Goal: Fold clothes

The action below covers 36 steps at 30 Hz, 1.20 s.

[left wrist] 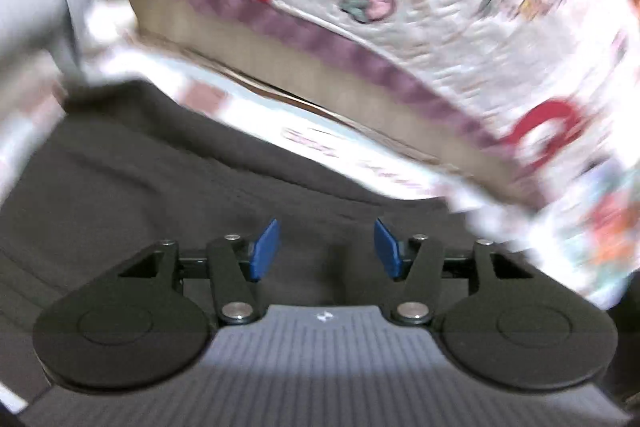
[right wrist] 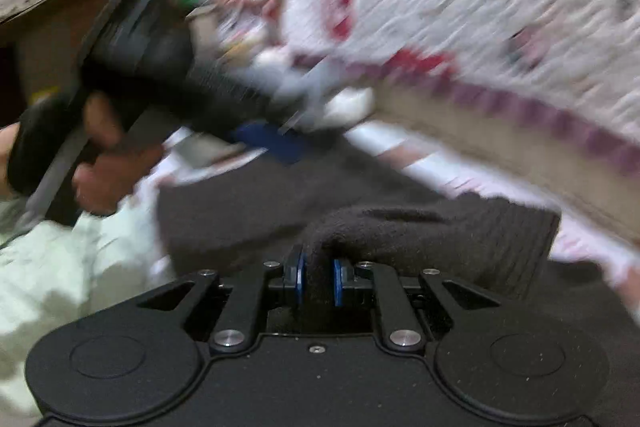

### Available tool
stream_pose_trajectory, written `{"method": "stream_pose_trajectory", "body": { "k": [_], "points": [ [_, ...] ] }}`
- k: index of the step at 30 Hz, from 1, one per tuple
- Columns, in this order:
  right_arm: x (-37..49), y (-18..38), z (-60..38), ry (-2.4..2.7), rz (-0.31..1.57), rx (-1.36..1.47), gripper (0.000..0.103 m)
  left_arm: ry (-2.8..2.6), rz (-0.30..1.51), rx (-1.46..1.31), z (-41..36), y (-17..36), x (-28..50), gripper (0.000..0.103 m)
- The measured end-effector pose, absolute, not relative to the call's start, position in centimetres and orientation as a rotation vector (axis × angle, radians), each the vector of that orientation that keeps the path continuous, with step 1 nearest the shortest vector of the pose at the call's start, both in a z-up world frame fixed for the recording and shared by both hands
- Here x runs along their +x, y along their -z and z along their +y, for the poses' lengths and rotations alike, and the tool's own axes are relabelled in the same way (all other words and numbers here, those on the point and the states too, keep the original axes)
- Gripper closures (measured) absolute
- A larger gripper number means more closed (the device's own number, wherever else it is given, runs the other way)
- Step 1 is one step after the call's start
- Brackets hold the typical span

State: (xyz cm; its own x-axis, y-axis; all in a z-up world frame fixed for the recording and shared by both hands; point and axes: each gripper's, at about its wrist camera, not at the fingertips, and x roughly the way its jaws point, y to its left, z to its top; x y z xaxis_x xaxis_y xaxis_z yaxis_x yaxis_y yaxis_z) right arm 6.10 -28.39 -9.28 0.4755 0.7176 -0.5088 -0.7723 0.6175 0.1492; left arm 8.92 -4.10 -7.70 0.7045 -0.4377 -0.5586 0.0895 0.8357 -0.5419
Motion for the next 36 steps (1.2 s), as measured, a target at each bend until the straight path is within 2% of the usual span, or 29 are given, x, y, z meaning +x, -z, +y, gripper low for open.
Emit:
{"method": "stream_pose_trajectory", "body": {
  "k": [2, 4, 6, 8, 11, 15, 20, 23, 24, 25, 26, 27, 28, 31, 33, 35, 36],
  "points": [
    [6.2, 10.3, -27.5, -0.945, 0.643, -0.083, 0.085, 0.362, 0.756, -0.766, -3.1, 9.5, 8.3, 0.042],
    [6.7, 10.3, -27.8, -0.981, 0.734, -0.05, 0.079, 0.405, 0.784, -0.921, -2.5, 10.9, 7.5, 0.04],
    [7.3, 10.0, -28.5, -1.017, 0.815, -0.019, 0.058, 0.394, 0.793, -0.81, -3.2, 10.9, 6.9, 0.038],
    [7.8, 9.2, -30.6, -1.011, 0.851, 0.035, 0.052, 0.373, 0.814, -0.643, -4.5, 10.6, 6.8, 0.036],
    [9.1, 7.7, -36.4, -0.881, 0.773, 0.217, 0.052, 0.399, 0.844, -0.493, -6.3, 10.3, 7.1, 0.033],
    [11.2, 7.9, -44.2, -0.628, 0.7, 0.487, 0.051, 0.418, 0.881, -0.438, -8.1, 11.4, 7.8, 0.028],
    [12.0, 10.2, -49.6, -0.292, 0.794, 0.5, 0.051, 0.42, 0.909, -0.341, -10.5, 12.3, 9.8, 0.024],
    [12.0, 12.1, -52.3, -0.071, 0.828, 0.54, 0.04, 0.446, 1.005, -0.375, -11.0, 13.6, 10.4, 0.022],
    [11.9, 12.9, -53.1, -0.041, 0.841, 0.573, 0.039, 0.454, 1.043, -0.388, -11.2, 14.1, 10.6, 0.027],
    [11.9, 13.8, -53.9, -0.011, 0.854, 0.607, 0.039, 0.454, 1.046, -0.381, -11.4, 14.3, 10.5, 0.037],
    [11.9, 14.3, -54.1, -0.028, 0.863, 0.641, 0.039, 0.481, 1.008, -0.368, -11.6, 14.0, 10.1, 0.069],
    [11.9, 14.8, -54.4, -0.047, 0.873, 0.675, 0.039, 0.5, 0.964, -0.365, -11.4, 13.5, 9.8, 0.079],
    [11.9, 15.0, -54.5, -0.06, 0.871, 0.696, 0.039, 0.504, 0.913, -0.387, -11.0, 12.7, 9.5, 0.082],
    [11.9, 15.7, -54.4, -0.104, 0.868, 0.734, 0.039, 0.382, 0.795, -0.549, -7.2, 9.6, 8.5, 0.08],
    [11.9, 15.9, -54.2, -0.121, 0.865, 0.743, 0.039, 0.251, 0.747, -0.582, -4.9, 8.3, 7.1, 0.07],
    [11.9, 15.8, -53.9, -0.13, 0.859, 0.737, 0.039, 0.179, 0.733, -0.574, -3.8, 8.1, 5.9, 0.069],
    [11.9, 15.7, -53.7, -0.13, 0.857, 0.728, 0.039, 0.155, 0.733, -0.565, -3.5, 8.3, 5.3, 0.064]
  ]
}}
